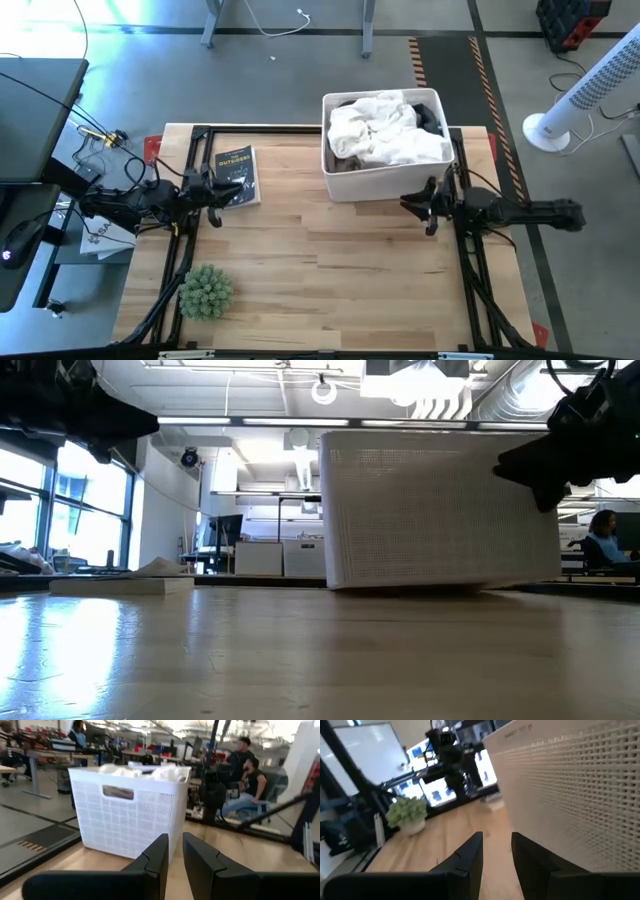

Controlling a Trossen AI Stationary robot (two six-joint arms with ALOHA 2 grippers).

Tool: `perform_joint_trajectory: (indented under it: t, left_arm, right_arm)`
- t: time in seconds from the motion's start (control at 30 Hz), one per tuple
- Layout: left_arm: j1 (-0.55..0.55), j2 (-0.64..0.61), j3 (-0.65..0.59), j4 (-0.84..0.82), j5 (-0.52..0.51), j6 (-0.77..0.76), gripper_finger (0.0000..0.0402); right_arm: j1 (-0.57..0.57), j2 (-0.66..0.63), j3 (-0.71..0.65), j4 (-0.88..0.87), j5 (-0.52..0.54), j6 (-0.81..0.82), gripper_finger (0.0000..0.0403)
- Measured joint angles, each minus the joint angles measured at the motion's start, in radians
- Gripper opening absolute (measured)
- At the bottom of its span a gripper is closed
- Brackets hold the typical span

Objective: Sort clothes
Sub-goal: Return to Home Position

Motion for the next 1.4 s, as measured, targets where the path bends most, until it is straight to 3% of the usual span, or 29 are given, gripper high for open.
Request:
perform_joint_trajectory:
  t: [0.3,0.43,0.67,0.93,1.2,1.4]
  left_arm:
    - [0.000,0.000,0.000,-0.112,0.028,-0.037,0.0053]
    - [0.000,0.000,0.000,-0.114,0.026,-0.037,0.0053]
    - [0.000,0.000,0.000,-0.126,0.027,-0.037,0.0053]
    - [0.000,0.000,0.000,-0.149,0.025,-0.037,0.0053]
    - [0.001,0.000,-0.016,-0.143,-0.011,-0.018,0.0036]
    - [0.000,0.017,-0.128,0.102,-0.016,0.044,0.0019]
  right_arm:
    - [0.109,0.174,0.000,0.078,0.028,0.093,0.0099]
    - [0.168,0.219,0.008,0.209,0.060,-0.004,0.0099]
    - [0.170,0.123,0.059,0.143,0.069,-0.137,0.0099]
    - [0.171,-0.096,0.063,-0.112,0.087,-0.103,0.0099]
    - [0.170,-0.092,0.046,-0.115,0.119,-0.082,0.0099]
    - [0.170,-0.054,0.027,-0.060,0.116,-0.086,0.0099]
